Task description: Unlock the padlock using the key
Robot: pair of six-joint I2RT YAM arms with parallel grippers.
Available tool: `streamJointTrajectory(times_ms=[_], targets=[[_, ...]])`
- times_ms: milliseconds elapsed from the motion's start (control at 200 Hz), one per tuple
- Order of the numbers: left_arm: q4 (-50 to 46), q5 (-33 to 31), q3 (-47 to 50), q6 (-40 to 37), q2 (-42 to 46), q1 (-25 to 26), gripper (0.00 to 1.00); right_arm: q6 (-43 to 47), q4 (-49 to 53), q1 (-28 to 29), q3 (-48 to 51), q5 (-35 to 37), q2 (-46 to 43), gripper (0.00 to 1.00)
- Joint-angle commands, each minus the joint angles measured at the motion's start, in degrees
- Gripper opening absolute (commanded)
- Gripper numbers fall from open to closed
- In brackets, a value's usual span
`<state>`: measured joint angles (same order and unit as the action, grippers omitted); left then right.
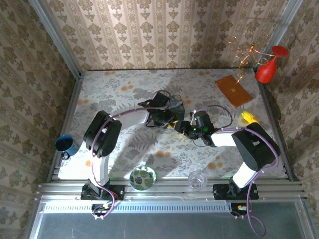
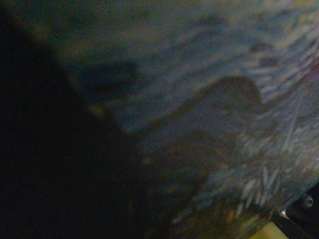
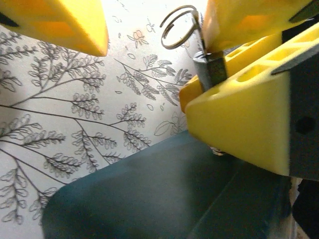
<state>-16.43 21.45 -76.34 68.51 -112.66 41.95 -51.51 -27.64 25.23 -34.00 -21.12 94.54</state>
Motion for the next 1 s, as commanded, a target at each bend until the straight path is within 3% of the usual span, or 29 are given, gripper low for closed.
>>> streamJointTrajectory(times_ms=[0,310,560,675,765,870,995], targets=[[-7.45,11.33,2.85,2.67,0.01,1.22,0.00,1.70,-0.03,-0.27,1.00,5.43,-3.85,0.57],[-7.30,10.21,2.69,2.43,-0.54,0.78,0.00,3.69,5.68,-0.27,6.58,7.43,-14.40,0.65],[-7.50,10.05,2.42,2.26,-0.28,0.84,0.00,3.35,9.24,-0.27,7.28,5.66,-21.70,0.65],[-7.66,10.41,2.51,2.22,-0.28,0.82,0.00,2.48,8.35,-0.06,7.58,4.26,-22.10,0.54],[-7.78,10.47,2.42,2.16,-0.45,0.84,0.00,2.33,7.53,0.63,7.63,4.25,-21.25,0.52],[-7.77,10.78,2.25,2.15,-0.63,0.92,0.00,2.16,6.15,2.28,6.81,4.20,-18.68,0.41],[-7.90,10.94,2.24,2.16,-0.63,0.92,0.00,1.73,3.77,3.83,5.58,4.45,-15.18,0.36]])
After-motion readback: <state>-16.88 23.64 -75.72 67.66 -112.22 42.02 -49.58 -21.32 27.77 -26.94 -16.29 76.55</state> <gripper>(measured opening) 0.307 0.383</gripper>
